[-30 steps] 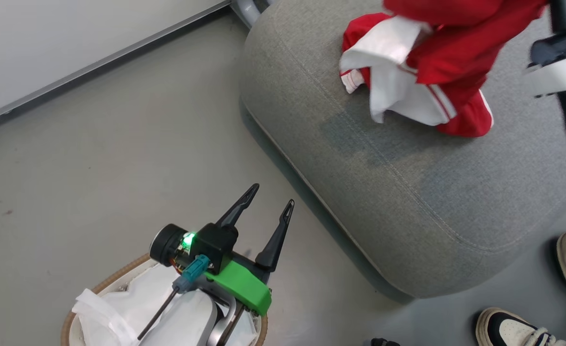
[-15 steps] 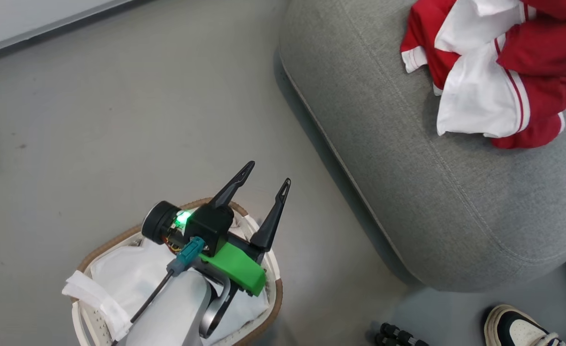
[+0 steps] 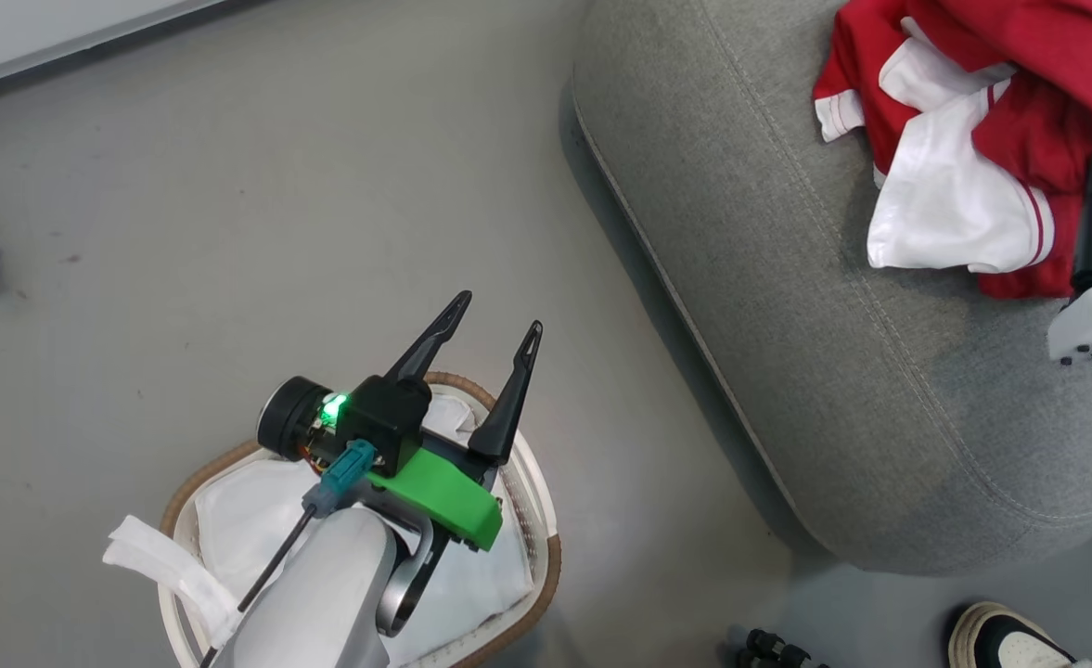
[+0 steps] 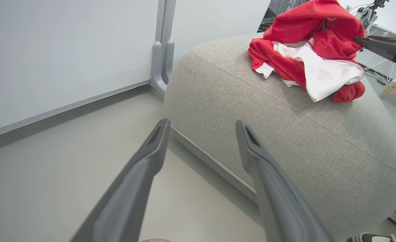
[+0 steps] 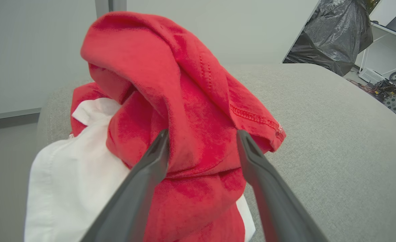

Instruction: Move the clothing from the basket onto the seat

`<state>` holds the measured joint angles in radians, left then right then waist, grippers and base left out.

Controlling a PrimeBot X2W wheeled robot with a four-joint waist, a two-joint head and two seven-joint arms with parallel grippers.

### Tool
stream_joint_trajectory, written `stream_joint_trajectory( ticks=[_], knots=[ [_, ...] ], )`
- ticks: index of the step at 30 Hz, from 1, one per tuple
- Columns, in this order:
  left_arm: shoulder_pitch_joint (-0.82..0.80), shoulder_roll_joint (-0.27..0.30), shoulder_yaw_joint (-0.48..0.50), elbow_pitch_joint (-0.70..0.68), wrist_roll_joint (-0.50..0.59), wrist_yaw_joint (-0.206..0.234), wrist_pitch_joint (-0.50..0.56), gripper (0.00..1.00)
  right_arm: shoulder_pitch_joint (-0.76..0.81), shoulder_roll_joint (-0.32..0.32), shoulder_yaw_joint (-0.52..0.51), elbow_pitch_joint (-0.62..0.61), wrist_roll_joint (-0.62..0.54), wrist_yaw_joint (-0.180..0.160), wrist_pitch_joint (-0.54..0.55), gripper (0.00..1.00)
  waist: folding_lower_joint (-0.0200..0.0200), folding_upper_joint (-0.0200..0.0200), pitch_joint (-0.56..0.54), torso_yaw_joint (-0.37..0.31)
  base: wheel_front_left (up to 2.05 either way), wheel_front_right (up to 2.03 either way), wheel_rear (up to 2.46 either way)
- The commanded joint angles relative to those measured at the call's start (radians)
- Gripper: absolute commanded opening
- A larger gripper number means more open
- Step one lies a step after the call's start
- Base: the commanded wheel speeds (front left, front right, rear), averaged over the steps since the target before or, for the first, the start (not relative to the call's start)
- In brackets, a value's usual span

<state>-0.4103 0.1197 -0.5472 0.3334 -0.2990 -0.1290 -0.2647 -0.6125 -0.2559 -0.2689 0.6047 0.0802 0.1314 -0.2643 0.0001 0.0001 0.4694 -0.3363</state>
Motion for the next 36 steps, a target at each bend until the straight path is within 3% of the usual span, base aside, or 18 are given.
stream_joint_trajectory(
  ticks=[1, 10, 16, 22, 29, 36],
  knots=[
    [0.021, -0.001, 0.013, 0.004, 0.008, -0.002, 0.001, 1.00, 0.035, 0.013, 0.014, -0.018, 0.016, -0.001, 0.000, 1.00, -0.0001, -0.0001, -0.031, -0.004, 0.00, 0.00, 0.00],
    [0.071, -0.033, 0.124, 0.007, 0.061, -0.002, 0.001, 1.00, 0.175, 0.086, 0.141, -0.145, 0.097, -0.001, 0.000, 1.00, -0.0001, -0.0001, -0.100, 0.030, 0.00, 0.00, 0.00],
    [0.115, -0.056, 0.207, 0.005, 0.101, -0.001, 0.001, 1.00, 0.201, 0.145, 0.217, -0.215, 0.150, -0.001, 0.000, 1.00, -0.0001, -0.0001, -0.139, 0.092, 0.00, 0.00, 0.00],
    [0.154, -0.066, 0.305, -0.006, 0.119, 0.027, 0.001, 1.00, 0.195, 0.181, 0.292, -0.242, 0.152, -0.001, 0.000, 1.00, -0.0001, -0.0001, -0.168, 0.164, 0.00, 0.00, 0.00],
    [0.193, -0.068, 0.397, -0.022, 0.121, 0.077, 0.001, 1.00, 0.216, 0.196, 0.286, -0.258, 0.152, -0.001, 0.000, 1.00, -0.0001, -0.0001, -0.209, 0.245, 0.00, 0.00, 0.00],
    [0.259, -0.069, 0.453, -0.033, 0.106, 0.103, 0.001, 1.00, 0.273, 0.201, 0.286, -0.247, 0.142, -0.001, 0.000, 1.00, -0.0001, -0.0001, -0.256, 0.285, 0.00, 0.00, 0.00]
  ],
)
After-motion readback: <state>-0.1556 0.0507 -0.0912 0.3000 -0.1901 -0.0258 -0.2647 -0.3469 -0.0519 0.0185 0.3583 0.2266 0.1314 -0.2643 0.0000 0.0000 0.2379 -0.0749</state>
